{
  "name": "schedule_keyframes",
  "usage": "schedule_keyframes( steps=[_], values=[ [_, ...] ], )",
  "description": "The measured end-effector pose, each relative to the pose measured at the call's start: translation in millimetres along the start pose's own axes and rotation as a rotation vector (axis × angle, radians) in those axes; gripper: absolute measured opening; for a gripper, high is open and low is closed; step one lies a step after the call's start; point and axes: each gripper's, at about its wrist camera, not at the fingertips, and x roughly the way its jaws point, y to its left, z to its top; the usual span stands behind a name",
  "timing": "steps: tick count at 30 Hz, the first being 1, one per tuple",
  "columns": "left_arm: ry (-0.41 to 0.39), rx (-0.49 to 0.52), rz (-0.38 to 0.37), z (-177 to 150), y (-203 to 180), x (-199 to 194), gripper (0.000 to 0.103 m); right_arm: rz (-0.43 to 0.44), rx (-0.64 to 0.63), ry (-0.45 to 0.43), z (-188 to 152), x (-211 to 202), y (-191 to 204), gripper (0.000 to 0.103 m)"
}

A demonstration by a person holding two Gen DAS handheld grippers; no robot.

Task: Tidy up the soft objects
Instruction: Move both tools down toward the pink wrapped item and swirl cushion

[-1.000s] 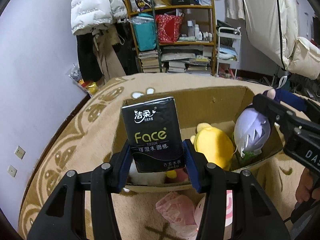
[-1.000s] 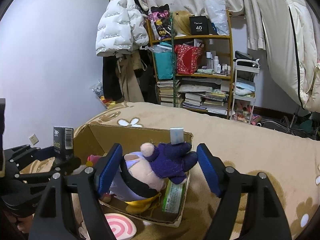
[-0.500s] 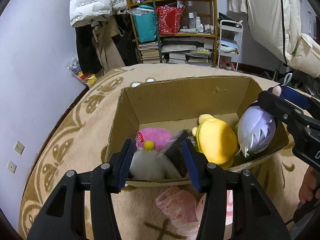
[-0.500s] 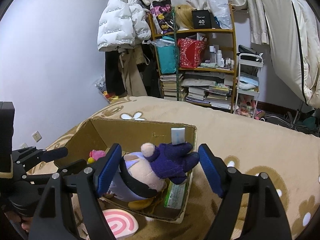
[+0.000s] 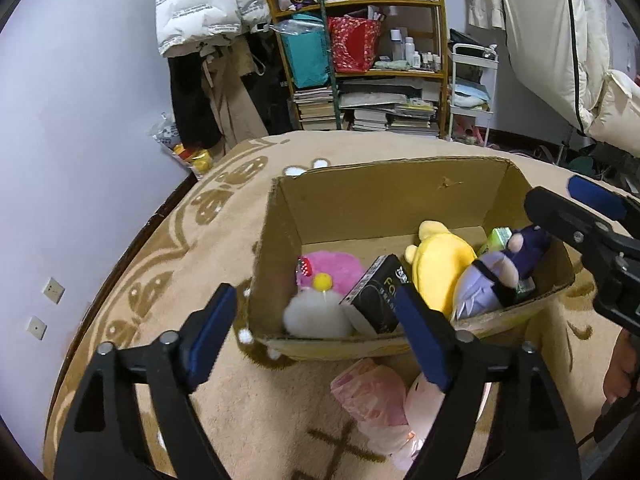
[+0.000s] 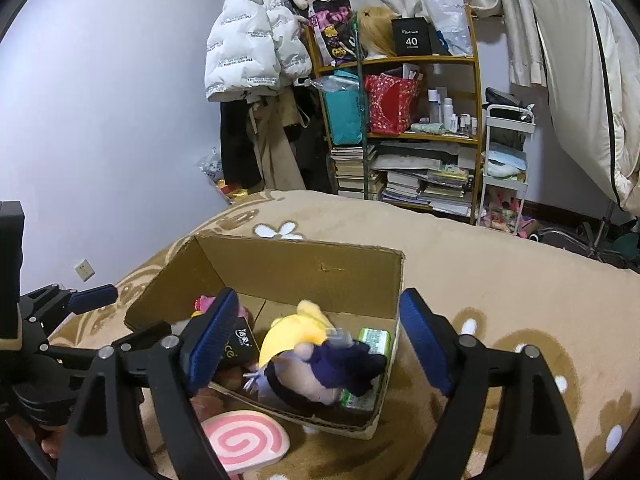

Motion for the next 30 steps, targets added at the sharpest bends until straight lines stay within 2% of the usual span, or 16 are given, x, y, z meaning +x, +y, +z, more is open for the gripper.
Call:
schedule_keyframes(
  steps=[3, 9, 20, 30],
  values=[
    [0.004, -0.029, 0.001, -4, 5, -7, 0.091, 0.002, 0.009, -0.003, 0, -9, 2, 0.102],
    [0.005, -0.061, 0.005, -12, 14, -26, 0.097, 0.007, 0.021, 0.008, -5, -27, 7, 0.103],
    [0.05, -0.05, 0.008, -31, 15, -57, 0.097, 0.015, 0.057, 0.013, -19, -62, 18, 0.103],
    [0.077, -0.026, 0.01, -48, 11, -73, 0.097, 0.027, 0.038, 0.031, -28, -75, 31, 0.103]
  ],
)
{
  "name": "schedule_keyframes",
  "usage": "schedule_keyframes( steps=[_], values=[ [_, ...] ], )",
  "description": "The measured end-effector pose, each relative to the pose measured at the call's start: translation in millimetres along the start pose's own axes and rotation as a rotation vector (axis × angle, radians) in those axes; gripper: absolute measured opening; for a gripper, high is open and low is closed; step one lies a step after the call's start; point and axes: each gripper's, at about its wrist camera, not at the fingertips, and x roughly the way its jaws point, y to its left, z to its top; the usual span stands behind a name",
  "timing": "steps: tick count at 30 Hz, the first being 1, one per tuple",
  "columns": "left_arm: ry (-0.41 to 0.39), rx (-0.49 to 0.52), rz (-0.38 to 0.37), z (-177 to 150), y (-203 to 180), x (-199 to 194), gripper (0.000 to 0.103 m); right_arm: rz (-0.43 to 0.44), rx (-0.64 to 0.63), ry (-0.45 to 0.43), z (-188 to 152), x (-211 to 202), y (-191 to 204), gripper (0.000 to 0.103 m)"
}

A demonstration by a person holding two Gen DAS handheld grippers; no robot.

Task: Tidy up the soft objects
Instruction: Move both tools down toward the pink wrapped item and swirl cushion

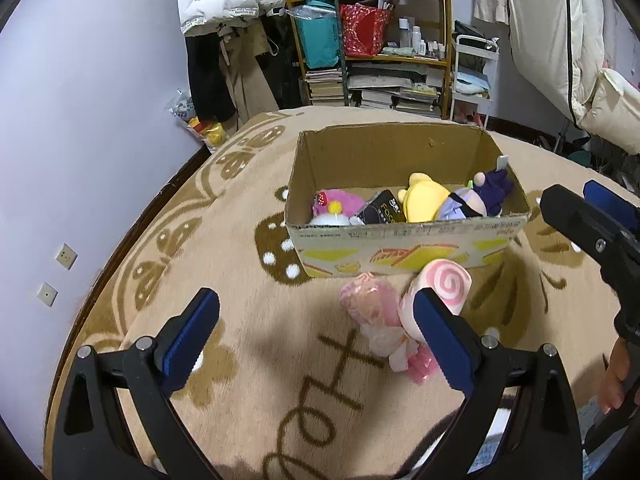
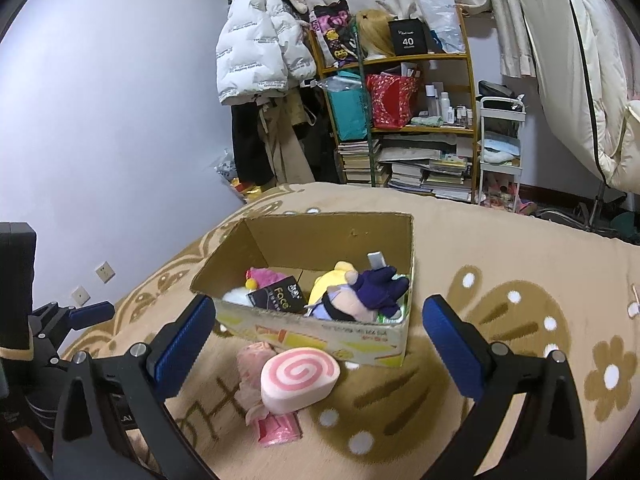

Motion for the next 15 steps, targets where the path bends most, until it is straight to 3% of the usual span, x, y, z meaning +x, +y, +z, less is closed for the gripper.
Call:
schedule_keyframes(
  steps=[15],
  values=[
    [0.067, -0.036, 0.004, -10, 1, 30, 0.097, 0.017, 0.05, 0.098, -19, 24, -2, 0.103]
  ],
)
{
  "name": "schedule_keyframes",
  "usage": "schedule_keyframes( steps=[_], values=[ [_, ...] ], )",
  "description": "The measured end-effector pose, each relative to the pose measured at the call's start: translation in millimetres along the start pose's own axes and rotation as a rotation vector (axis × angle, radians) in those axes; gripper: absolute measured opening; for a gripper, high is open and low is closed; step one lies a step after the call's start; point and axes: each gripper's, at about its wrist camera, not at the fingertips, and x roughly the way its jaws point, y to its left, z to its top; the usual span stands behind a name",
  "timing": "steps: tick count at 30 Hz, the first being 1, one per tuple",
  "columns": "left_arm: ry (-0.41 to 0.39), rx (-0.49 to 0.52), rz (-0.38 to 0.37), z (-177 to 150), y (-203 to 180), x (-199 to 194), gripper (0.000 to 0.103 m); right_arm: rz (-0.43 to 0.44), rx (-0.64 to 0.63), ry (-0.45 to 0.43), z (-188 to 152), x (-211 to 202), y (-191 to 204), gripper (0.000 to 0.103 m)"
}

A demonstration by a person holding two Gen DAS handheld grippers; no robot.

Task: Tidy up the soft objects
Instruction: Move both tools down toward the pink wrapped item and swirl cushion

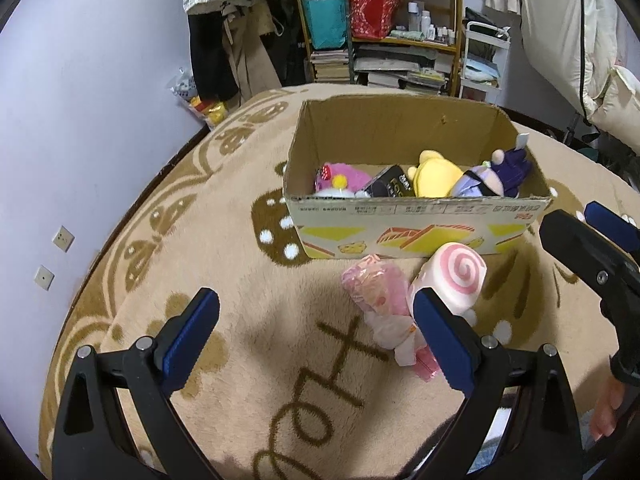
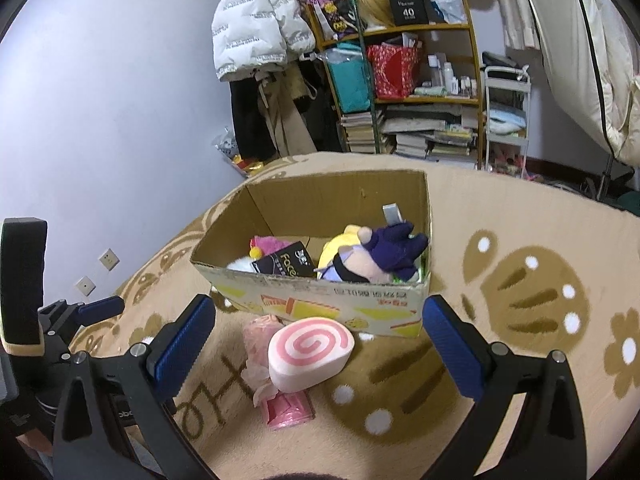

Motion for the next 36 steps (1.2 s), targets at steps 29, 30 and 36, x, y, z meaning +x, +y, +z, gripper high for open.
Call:
schedule_keyframes(
  steps=[29, 30, 36],
  values=[
    [0.113, -0.034, -0.106, -8, -9, 66, 0.097, 0.01, 0.075, 0.159, -19, 61, -9, 0.103],
    [0.115, -0.031, -0.108, -8, -10, 68, 0.097, 0.011, 0.078, 0.166, -20, 63, -9, 0.103],
    [0.13, -0.009, -0.108, -10, -15, 76, 0.097, 0.021, 0.093, 0.191, -24, 76, -11, 0.103]
  ],
)
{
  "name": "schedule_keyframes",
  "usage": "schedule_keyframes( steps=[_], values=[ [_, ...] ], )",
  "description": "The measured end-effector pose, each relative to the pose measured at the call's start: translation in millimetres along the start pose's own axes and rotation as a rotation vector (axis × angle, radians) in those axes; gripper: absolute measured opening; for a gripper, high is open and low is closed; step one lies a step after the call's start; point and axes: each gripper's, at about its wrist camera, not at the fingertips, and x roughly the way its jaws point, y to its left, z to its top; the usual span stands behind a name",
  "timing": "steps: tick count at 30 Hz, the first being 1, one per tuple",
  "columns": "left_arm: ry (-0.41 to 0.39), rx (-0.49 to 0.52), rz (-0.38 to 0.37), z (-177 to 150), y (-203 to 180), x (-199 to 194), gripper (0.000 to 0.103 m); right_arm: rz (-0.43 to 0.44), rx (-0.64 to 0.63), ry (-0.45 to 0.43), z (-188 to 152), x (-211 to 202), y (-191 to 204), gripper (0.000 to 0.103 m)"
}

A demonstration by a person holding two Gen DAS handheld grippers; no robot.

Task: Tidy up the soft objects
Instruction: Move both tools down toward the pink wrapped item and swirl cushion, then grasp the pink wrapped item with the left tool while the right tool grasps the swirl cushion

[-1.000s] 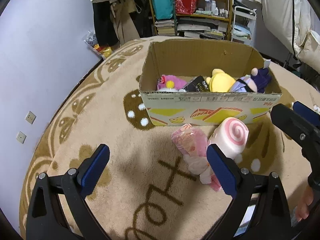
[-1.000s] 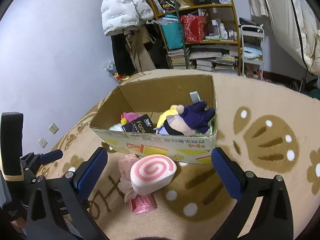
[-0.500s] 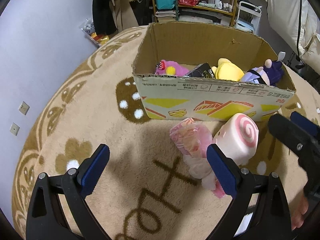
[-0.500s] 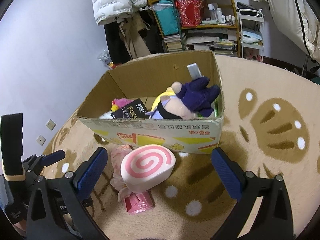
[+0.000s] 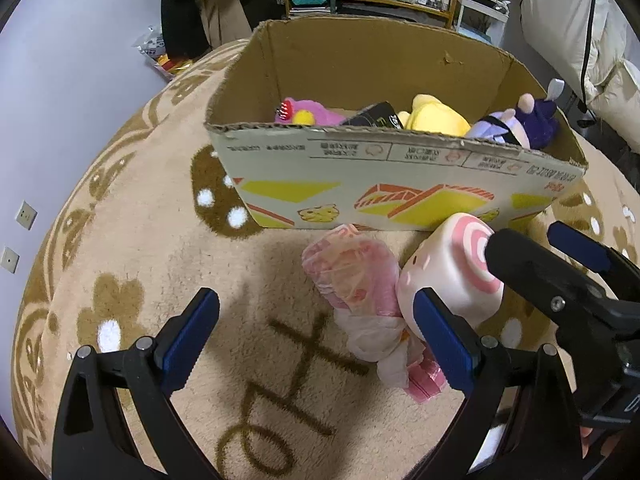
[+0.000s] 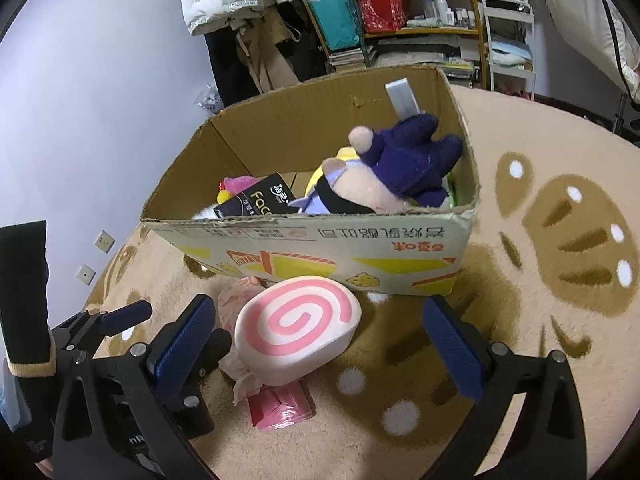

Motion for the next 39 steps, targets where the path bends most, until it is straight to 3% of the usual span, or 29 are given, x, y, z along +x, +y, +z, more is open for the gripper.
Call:
schedule_keyframes(
  steps=[10, 12, 19, 25, 31, 39],
  values=[
    [0.038, 0.012, -0.01, -2, -3, 10, 0.097, 0.061, 0.028, 0.074, -2, 24, -5, 0.103],
    [0.044, 0.014, -0.012, -2, -3, 12, 0.097, 0.068, 0.028, 0.104, -4, 31, -4, 0.096],
    [0.061, 0.004, -0.03, -1, 0, 19, 0.097, 0.078, -0.001, 0.132, -7, 35, 2, 0.06],
    [0.065, 0.002, -0.054, 1, 0, 24, 0.097, 0.03, -0.022, 0.128, -8, 27, 2, 0.044],
    [0.077, 0.041, -0.056, -2, -10, 29, 0.097, -0.036, -0.001, 0.117, -6, 12, -11, 0.039],
    [0.109, 0.075, -0.039, -5, -29, 40, 0.097, -0.053, 0.023, 0.127, -6, 10, -20, 0.039]
  ],
)
